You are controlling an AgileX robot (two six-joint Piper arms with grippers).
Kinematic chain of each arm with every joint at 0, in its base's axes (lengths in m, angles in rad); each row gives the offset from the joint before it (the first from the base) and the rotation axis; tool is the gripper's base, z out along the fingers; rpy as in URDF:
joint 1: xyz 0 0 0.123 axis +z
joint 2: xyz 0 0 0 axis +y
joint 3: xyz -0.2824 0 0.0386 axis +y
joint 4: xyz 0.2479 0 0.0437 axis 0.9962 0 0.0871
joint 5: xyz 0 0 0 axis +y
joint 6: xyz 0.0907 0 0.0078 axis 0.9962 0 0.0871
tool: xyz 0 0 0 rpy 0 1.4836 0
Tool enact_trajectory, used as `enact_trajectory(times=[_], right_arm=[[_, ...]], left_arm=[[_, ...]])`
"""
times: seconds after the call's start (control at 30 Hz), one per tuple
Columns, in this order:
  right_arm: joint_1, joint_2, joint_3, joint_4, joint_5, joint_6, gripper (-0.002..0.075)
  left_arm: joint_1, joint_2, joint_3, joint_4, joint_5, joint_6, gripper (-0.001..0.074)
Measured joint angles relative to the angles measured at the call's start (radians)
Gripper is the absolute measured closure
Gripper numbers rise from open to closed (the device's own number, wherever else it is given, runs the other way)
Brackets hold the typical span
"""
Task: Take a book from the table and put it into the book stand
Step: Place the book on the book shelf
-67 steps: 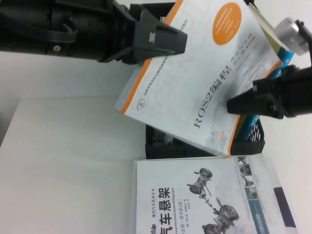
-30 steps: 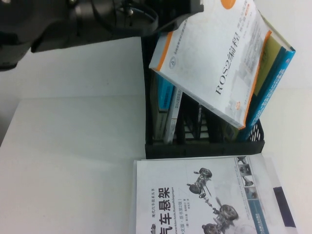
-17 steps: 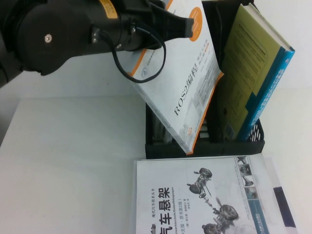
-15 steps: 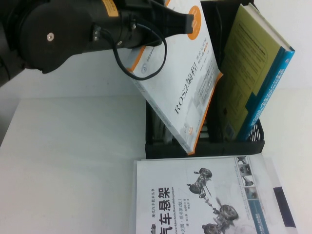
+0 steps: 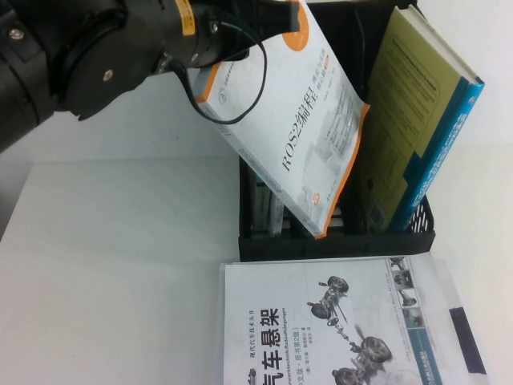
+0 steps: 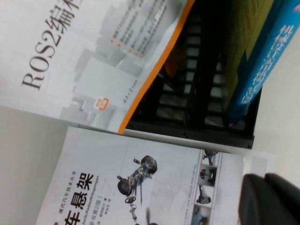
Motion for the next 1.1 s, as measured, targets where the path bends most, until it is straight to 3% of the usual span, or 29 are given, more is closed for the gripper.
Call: enact_trajectory(times=[0.17, 0.53, 1.1], right_arm=[[0.000, 0.019, 0.035, 0.054, -0.058, -0.014, 0.0728], [0.000, 0.173, 0.041, 0.472, -0.168, -0.386, 0.0728], [0.000, 0.176, 0.041, 0.533, -0.121, -0.461, 0.0728]], left_arm=[[0.000, 0.000, -0.004, 0.065, -0.032, -0.073, 0.0632], [0.000, 0.027, -0.025, 0.168, -0.104, -0.163, 0.0632], [0.000, 0.235, -0.215, 0.234, -0.169, -0.146, 0.0633]])
